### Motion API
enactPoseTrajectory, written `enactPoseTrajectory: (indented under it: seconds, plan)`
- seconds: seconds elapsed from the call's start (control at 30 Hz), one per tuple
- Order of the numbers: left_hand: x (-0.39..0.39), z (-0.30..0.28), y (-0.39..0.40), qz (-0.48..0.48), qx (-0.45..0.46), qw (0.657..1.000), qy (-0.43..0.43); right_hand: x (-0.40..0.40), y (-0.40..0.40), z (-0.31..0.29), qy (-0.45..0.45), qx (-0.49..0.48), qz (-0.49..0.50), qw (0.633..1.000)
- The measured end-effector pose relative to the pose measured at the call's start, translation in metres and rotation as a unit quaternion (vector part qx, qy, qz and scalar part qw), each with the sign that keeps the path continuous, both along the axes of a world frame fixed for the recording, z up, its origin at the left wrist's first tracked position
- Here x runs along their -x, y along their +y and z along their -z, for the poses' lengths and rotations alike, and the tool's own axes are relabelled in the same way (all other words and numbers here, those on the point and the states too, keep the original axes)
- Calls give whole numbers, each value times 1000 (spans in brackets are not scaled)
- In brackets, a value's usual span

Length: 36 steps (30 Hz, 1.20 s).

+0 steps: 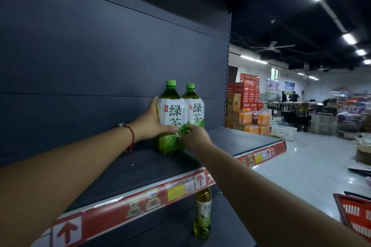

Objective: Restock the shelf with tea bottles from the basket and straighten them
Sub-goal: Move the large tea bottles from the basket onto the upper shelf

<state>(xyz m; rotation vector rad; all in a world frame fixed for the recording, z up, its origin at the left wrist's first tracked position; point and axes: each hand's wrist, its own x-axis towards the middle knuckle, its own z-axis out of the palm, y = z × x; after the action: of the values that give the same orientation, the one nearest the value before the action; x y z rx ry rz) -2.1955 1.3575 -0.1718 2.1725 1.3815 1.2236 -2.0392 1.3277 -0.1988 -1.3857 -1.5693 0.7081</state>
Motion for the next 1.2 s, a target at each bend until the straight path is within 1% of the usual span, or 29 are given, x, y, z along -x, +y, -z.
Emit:
enactPoseTrajectory:
  seconds: [0.13,0.33,0.47,0.6,0.7,0.8,0.87,0.97,1.03,1.13,1.2]
  plan:
    - [-3,1,17,-24,3,1000,4,-2,17,0,-32,6,-9,999]
    - [-1,6,31,-45,9,999,9,4,33,7,-38,8,-13,999]
    - [-1,12,31,-62,-2,998,4,6,37,5,-37,32,-19,999]
    - [-7,11,22,-87,14,996,21,6,24,-3,-93,24,-18,995]
    - [-16,13,10,-134,32,988,73,4,-1,-6,-179,-24,-12,983]
    - [-17,15,-4,-155,55,978,127,-8,-29,-2,-298,-72,-5,952]
    - [-16,15,-20,-133,70,976,158,-20,-44,2,-365,-89,10,927]
    - [-17,14,-56,-89,84,971,204,-38,-64,10,-424,-108,25,899]
    - [-22,15,-83,-95,58,966,235,-50,-79,16,-444,-113,34,888]
    - [-39,26,-124,-120,-25,946,299,-70,-108,27,-457,-123,44,880]
    - [-56,40,-153,-109,-60,937,327,-84,-130,37,-461,-123,53,877]
